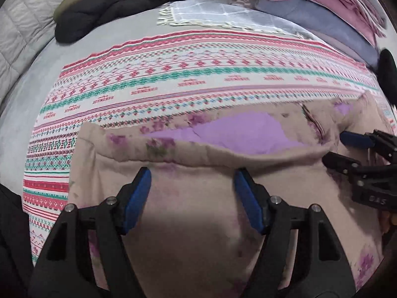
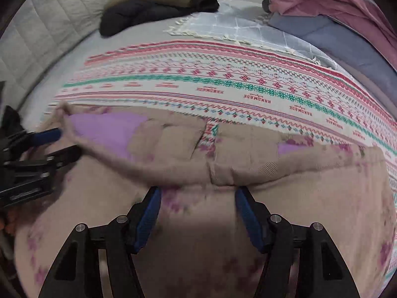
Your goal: Fold large clothes
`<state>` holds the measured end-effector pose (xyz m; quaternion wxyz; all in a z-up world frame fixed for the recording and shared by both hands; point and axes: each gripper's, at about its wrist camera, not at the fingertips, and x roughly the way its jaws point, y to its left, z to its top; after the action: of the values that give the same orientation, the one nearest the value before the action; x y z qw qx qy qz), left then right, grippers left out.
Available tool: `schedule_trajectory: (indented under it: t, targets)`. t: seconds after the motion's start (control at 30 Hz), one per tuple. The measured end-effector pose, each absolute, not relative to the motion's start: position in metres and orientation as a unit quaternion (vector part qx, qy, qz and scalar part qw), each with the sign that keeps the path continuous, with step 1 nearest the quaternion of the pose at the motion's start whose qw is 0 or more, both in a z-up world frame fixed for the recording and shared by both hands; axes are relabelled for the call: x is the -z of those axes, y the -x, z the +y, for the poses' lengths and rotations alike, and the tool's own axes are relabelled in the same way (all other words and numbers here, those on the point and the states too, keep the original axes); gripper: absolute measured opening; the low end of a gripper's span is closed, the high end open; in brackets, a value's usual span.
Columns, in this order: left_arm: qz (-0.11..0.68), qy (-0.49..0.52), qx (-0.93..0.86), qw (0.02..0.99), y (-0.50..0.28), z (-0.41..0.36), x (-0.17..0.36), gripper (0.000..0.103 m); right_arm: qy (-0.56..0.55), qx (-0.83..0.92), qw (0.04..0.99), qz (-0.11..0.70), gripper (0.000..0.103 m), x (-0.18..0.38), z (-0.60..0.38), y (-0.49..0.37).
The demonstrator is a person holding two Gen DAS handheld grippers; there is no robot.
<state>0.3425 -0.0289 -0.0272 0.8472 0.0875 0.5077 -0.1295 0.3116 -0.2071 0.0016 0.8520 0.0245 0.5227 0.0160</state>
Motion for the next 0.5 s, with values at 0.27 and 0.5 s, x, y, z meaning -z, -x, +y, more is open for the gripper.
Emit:
schedule_trajectory:
  t: [0.27,0.5]
  targets:
    - [0.486,-0.042,0.046,0.872,-0.351,0.038,0.011,0.073,-0.108,0.024,0.886,0.45,0.064,-0.035,-0.257,-0.303]
    - [0.432,-0.03,0.067,0.899,-0.269,0.063,-0.032,0.078,-0.137,0.057,0.903,0.402,0.068,-0.086,-0.28,-0.212]
